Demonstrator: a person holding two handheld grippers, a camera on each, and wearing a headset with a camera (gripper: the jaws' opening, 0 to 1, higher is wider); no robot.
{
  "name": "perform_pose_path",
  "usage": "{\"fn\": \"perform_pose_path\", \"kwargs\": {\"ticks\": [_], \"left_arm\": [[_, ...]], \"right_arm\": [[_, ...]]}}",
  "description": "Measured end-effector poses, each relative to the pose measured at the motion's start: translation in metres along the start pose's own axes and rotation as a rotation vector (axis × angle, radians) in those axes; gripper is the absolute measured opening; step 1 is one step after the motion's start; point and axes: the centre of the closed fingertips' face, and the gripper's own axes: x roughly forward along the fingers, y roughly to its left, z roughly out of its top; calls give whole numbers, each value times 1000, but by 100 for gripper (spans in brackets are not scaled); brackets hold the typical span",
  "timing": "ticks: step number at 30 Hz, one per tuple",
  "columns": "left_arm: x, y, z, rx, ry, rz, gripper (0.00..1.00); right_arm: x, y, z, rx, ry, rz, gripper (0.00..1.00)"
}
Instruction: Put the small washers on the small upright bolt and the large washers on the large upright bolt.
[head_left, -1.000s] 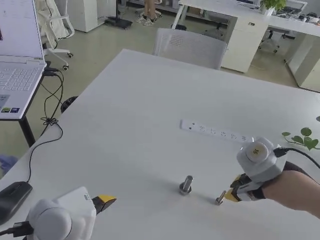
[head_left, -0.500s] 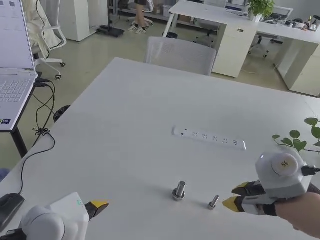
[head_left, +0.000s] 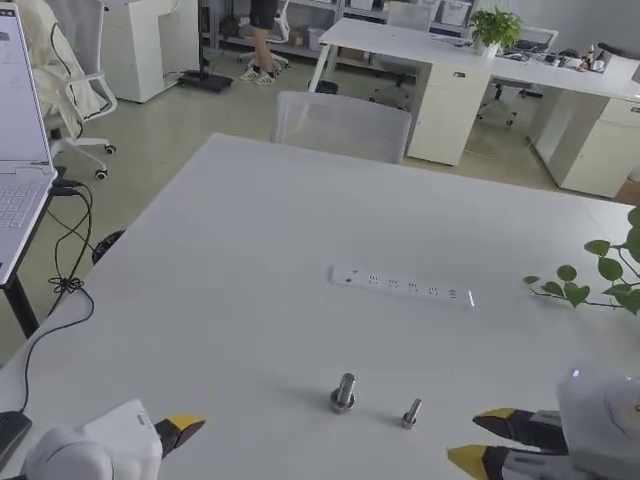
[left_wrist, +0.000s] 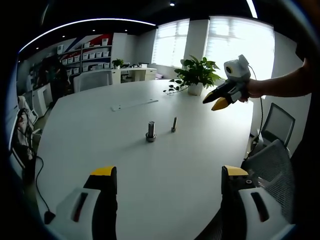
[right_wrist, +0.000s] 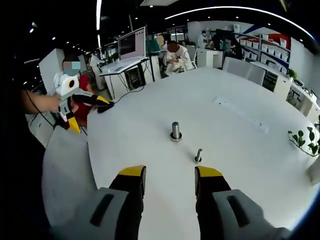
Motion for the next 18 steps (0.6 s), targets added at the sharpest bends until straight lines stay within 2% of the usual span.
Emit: {"fn": "perform_pose_path", "kwargs": {"ticks": [4,8,11,14,18], "left_arm": [[-2,0,1,-16,-12,4,87],[-3,-1,-1,-21,-11,4,88],[-3,-3,0,-20,-16,4,88],[-3,-3,-2,-25,-22,3,90],[-2,-10,-1,-29,-31,-13,92]], "right_arm": [[-7,8,-1,50,-80,-5,48],[-11,14,-8,63,-113,-18,57],[-13,17,-14,87,-131,-18,59],[-15,20,-21,81,-151,-29,67],[-17,22,-29,81,-171,-49,82]]}}
